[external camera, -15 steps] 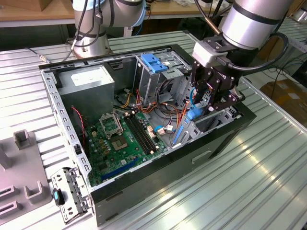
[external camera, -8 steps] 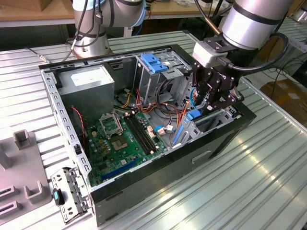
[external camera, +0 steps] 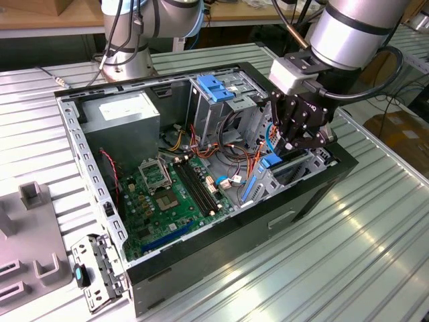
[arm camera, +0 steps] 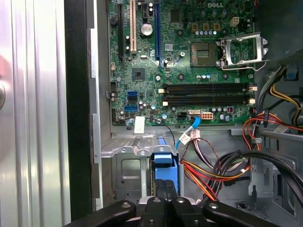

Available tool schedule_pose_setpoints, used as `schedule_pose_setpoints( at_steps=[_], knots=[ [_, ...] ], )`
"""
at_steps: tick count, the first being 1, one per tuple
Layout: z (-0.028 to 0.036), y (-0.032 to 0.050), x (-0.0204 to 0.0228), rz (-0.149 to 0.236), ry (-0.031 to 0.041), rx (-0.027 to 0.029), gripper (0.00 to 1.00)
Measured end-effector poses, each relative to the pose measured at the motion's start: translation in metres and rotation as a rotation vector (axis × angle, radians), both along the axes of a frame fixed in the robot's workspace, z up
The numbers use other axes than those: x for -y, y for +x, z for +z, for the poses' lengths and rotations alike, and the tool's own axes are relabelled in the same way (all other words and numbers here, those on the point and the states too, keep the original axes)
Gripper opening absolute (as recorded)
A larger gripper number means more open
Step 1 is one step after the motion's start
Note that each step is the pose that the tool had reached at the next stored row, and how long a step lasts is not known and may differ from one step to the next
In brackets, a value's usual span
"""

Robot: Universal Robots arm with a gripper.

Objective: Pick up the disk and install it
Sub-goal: 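Insert the disk into the insertion slot, then insert the first disk wire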

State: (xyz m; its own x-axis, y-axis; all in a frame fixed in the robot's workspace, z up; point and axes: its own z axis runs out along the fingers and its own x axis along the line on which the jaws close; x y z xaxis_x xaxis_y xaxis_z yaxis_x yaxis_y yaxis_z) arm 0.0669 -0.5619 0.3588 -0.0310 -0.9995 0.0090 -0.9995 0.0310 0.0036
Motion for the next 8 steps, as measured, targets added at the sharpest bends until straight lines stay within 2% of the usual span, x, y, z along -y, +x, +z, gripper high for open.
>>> schedule_pose_setpoints(
  at_steps=[8],
  knots=[
    [-0.0006,0.0,0.0011,0.0,0.0,0.0,0.11]
  ],
)
